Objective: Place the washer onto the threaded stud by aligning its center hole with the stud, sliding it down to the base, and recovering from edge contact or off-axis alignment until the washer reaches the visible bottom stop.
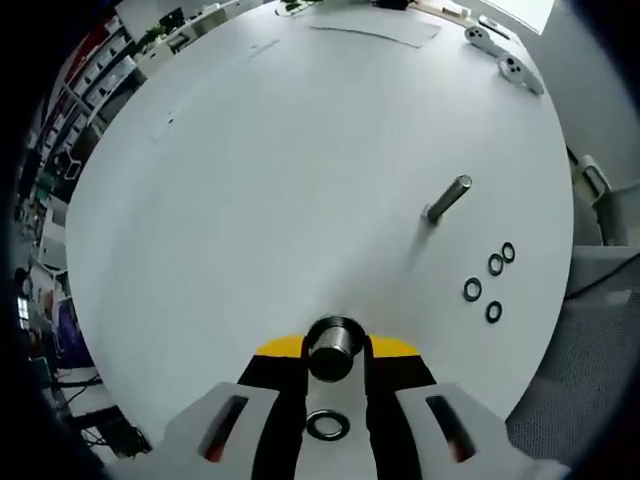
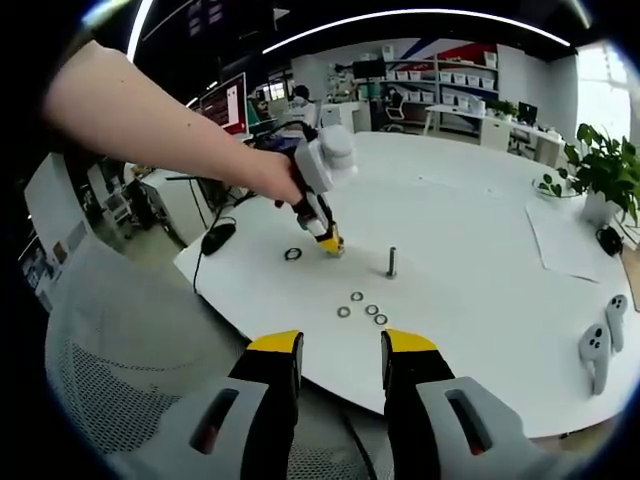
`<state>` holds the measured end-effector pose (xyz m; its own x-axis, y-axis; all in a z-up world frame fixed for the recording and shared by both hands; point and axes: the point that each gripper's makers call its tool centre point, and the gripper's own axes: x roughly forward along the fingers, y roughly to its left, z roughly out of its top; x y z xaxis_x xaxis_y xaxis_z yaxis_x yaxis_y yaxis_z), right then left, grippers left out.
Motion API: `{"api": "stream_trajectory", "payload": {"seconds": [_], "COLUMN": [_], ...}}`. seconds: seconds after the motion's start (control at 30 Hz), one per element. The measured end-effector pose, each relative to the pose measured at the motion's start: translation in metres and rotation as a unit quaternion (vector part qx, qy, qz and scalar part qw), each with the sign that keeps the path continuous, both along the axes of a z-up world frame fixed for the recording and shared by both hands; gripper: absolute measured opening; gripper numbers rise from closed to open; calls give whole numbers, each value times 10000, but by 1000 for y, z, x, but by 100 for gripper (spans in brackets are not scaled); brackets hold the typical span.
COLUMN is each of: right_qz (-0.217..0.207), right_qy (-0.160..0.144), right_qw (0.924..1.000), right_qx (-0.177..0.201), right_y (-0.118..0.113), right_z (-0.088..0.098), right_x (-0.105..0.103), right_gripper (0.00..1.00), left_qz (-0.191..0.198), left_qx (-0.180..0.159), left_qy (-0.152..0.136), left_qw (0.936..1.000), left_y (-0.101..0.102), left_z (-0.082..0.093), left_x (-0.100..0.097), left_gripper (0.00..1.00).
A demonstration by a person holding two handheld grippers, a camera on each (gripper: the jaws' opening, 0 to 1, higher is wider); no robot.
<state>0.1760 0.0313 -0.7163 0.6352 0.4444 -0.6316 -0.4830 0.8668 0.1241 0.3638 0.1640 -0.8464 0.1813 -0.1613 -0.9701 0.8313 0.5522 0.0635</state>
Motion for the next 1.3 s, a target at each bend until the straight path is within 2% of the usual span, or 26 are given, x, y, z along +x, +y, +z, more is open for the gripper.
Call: {"api": "stream_trajectory", "payload": {"seconds": [0.13, 0.3, 0.43, 0.53, 0.87, 0.93, 1.3], "right_qz": [-20, -26, -28, -34, -32, -26, 27], "right_qy": [-7, -10, -5, 1, 3, 4, 23], "right_qw": [10000, 10000, 10000, 10000, 10000, 10000, 10000], "right_qx": [8, -2, -15, -22, -30, -29, -29], "right_y": [-1, -1, -2, -2, -2, -2, 0], "right_z": [0, 0, 0, -1, -1, -1, -2], "right_x": [0, 0, 0, 0, 0, 0, -1], "right_gripper": [34, 34, 34, 34, 34, 34, 34], "left_qz": [48, 43, 57, 230, 211, 216, 450], "left_qx": [23, 33, 82, 20, -48, -72, -67], "left_qy": [29, -23, 29, 37, -1, -66, -24], "left_qw": [10000, 10000, 9999, 9997, 9998, 9997, 9990], "left_y": [6, 4, 5, 5, 9, 11, 38], "left_z": [0, 2, -4, -4, -1, 0, 6], "left_x": [-1, -3, -5, 0, -4, -2, -7], "left_gripper": [19, 19, 20, 20, 21, 24, 24]}}
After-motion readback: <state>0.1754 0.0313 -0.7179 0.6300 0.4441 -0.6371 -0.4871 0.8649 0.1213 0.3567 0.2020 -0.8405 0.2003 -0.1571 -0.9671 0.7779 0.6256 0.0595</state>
